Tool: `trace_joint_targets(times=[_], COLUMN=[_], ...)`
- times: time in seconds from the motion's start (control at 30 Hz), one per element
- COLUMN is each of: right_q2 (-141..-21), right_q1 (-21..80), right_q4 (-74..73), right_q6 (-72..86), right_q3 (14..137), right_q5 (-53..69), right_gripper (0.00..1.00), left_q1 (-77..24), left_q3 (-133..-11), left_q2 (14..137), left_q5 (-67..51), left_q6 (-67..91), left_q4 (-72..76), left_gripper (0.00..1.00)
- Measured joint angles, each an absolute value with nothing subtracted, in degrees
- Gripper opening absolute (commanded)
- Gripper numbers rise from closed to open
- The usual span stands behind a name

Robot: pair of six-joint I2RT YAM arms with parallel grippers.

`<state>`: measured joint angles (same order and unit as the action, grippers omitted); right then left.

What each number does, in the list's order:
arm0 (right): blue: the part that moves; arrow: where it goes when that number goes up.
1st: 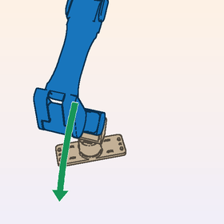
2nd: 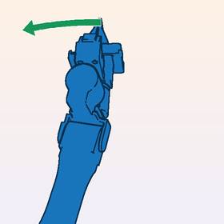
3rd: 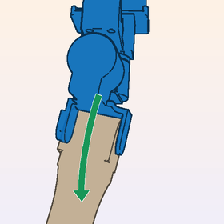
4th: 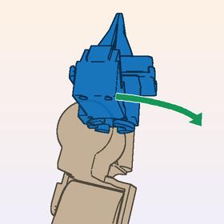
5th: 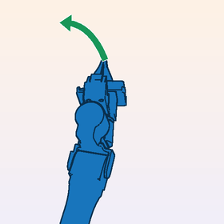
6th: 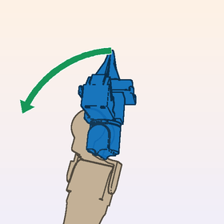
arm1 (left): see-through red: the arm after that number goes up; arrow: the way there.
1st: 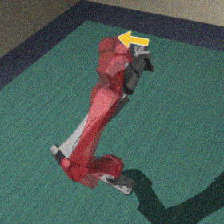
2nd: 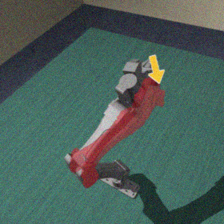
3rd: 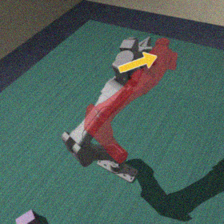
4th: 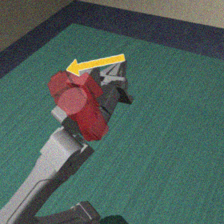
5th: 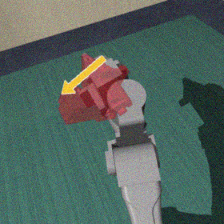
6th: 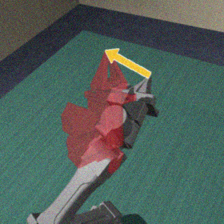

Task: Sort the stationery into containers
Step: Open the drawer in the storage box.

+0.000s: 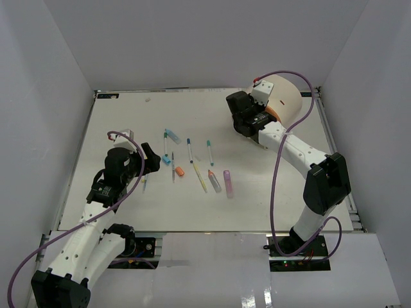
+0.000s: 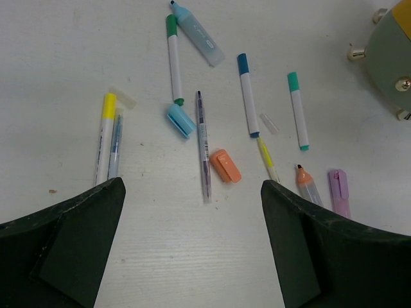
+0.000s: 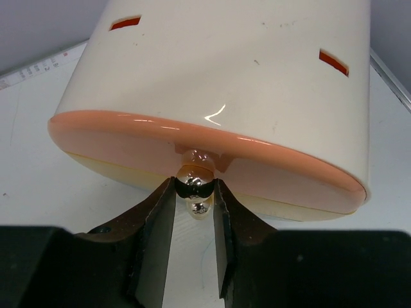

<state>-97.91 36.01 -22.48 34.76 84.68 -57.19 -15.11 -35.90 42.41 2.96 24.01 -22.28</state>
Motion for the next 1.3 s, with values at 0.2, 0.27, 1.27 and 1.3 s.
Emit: trace_joint_targets(times=[0.2, 0.27, 1.27, 1.3], right_q2=[-97.9, -97.9, -94.8, -94.7], right_q1=[36.0, 36.0, 41.1, 41.3], right_q4=[-22.6, -22.7, -27.3, -27.3], right_q6=[35.0, 35.3, 40.3, 40.3], right_q3=[84.7, 84.7, 82.6, 82.6], right_q5=[-57.3, -57.2, -56.8, -56.8], right_gripper=[0.2, 0.19, 0.18, 0.18], left_q1=[-15.1, -15.1, -14.4, -14.4], left_q3=[-35.6, -35.6, -35.6, -35.6], left_q2=[42.3, 42.3, 42.3, 42.3], left_q5=[2.9, 2.8, 1.7, 1.6], left_q6=[24.0, 24.0, 24.0, 24.0], left_q4=[-22.3, -22.3, -22.3, -22.3], left_gripper=[0.98, 0.98, 0.98, 0.98])
